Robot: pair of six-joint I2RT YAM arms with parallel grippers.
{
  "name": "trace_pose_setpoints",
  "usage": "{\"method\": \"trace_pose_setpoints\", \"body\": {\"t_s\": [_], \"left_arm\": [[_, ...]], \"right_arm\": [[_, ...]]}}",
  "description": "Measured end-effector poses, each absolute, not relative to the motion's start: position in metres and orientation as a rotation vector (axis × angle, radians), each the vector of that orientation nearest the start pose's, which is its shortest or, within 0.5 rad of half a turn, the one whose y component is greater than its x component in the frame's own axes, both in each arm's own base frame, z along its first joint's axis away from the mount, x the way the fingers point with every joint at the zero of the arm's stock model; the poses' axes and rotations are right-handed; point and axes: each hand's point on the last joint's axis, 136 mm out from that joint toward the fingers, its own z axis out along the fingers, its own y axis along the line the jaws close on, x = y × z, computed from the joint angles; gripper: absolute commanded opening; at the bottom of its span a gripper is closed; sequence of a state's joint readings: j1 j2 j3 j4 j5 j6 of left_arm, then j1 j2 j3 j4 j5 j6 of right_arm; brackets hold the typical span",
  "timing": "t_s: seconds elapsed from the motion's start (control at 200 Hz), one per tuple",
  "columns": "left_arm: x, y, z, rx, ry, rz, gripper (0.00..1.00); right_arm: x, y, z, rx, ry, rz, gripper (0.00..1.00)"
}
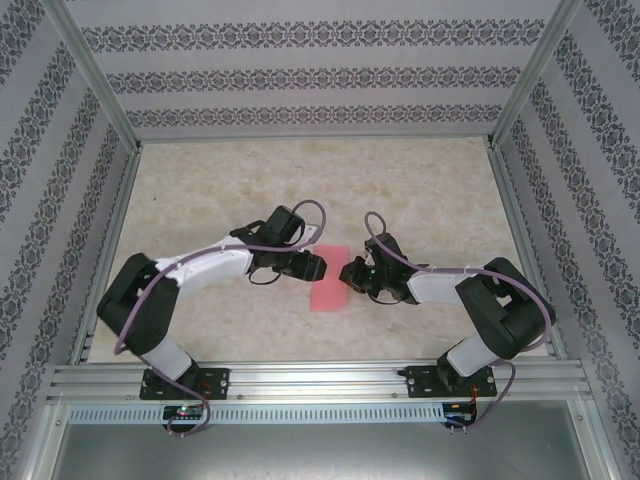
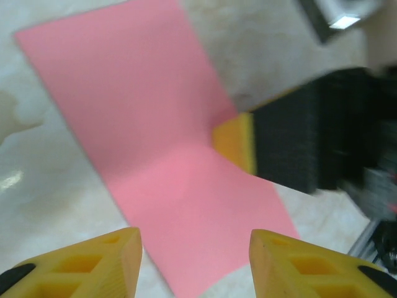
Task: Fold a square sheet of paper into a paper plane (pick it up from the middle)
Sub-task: Third fold the triangle at the center of the table.
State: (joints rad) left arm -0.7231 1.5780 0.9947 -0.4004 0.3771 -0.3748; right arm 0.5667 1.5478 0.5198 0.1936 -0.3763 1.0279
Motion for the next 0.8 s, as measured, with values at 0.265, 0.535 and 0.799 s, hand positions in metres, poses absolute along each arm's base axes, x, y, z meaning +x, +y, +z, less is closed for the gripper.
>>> {"method": "trace_pose_setpoints", "body": {"t_s": [0.265,0.535,0.799], "left_arm": [[0.176,-0.337,0.084,1.074,2.479,-0.594,0.56],[0.169,-0.335,0.053,1.235,2.397,-0.292,0.59],[0.169,-0.333,0.035,1.311,2.345,-0.137,0.59]], "right_arm": [[0.260,0.241,0.026,0.428,2.663,1.091,0.13],[0.258,0.241,0.025,0.428,2.671,1.097,0.13],[0.259,0.241,0.026,0.459,2.672,1.112,0.13]]}}
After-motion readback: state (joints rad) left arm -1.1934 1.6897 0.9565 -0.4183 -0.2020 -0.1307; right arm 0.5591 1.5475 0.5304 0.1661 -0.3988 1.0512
